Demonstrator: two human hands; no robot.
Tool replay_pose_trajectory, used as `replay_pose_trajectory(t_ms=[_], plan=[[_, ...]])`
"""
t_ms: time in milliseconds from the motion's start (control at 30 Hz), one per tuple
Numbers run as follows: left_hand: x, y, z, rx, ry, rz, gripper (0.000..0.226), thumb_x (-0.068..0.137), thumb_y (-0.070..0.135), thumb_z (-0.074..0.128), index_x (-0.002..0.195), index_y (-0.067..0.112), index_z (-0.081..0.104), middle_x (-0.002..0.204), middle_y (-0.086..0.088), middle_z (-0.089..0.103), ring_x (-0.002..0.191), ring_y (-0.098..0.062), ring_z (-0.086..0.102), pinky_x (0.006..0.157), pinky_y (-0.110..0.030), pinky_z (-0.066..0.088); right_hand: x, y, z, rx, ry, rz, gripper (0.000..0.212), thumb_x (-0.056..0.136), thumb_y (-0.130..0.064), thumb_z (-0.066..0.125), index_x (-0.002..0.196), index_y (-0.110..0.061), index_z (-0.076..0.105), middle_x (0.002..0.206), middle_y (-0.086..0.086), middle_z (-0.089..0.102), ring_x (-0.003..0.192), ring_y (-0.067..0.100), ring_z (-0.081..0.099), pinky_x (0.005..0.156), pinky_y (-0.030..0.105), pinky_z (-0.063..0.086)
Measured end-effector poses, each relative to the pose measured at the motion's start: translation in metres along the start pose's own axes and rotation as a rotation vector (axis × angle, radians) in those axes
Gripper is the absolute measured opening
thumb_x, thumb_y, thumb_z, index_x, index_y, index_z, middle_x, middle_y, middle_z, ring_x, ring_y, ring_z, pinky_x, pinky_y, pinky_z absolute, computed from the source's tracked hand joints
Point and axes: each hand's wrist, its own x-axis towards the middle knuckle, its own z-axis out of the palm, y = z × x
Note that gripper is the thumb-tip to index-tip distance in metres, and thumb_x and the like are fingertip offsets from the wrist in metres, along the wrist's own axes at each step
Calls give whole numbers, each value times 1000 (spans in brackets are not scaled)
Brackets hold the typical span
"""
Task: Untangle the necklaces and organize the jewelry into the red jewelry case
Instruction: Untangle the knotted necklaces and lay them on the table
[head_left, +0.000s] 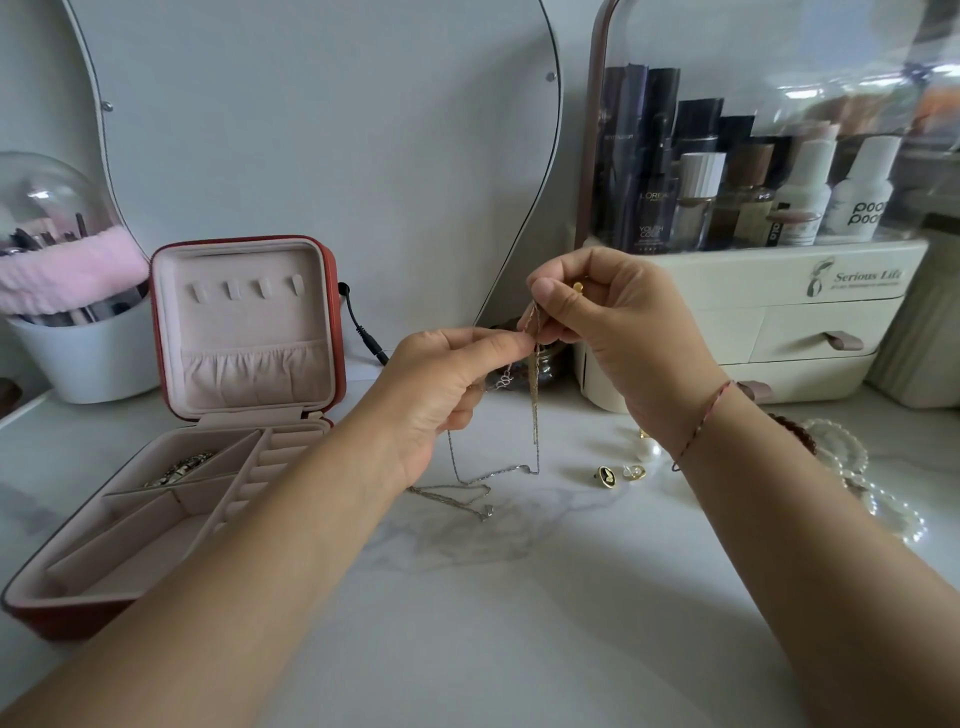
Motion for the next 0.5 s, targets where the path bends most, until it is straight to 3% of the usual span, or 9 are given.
replay_pose_trajectory(t_ms=[67, 167, 300, 400, 500], plan=[[1, -1, -1, -6, 3, -15, 30, 83, 18, 68, 53, 21, 64, 51, 9, 23, 42, -8, 17, 39, -19, 11, 0, 1, 0, -3, 4, -4, 4, 90, -1, 58, 86, -2, 60, 70, 15, 65, 53, 8, 59, 54, 14, 46], [2, -1, 0, -12, -7, -32, 34, 83, 17, 65, 51, 23, 55, 58, 5, 24, 46, -9, 19, 41, -20, 10, 0, 2, 2, -8, 18, -4, 5, 89, -1, 59, 85, -2, 60, 69, 14, 65, 53, 8, 58, 53, 14, 46], [2, -2, 1, -2, -44, -30, 41, 84, 15, 64, 45, 22, 57, 58, 4, 32, 48, -9, 24, 41, -20, 11, 1, 4, 1, -8, 48, 3, 6, 89, -2, 59, 84, -3, 61, 70, 15, 65, 55, 11, 57, 54, 15, 48], [2, -3, 0, -28, -48, -37, 32, 83, 14, 66, 52, 21, 66, 58, 5, 38, 49, -8, 29, 38, -18, 14, 1, 3, -2, -10, 65, 11, 5, 90, -3, 59, 85, -3, 61, 73, 16, 65, 57, 13, 58, 56, 16, 49], [4, -5, -1, -93, -32, -71, 23, 84, 13, 63, 63, 19, 57, 60, 5, 41, 49, -8, 34, 38, -17, 18, 1, 3, -4, 16, 78, 43, 8, 90, -5, 59, 83, -6, 60, 71, 12, 67, 56, 9, 60, 56, 15, 48]])
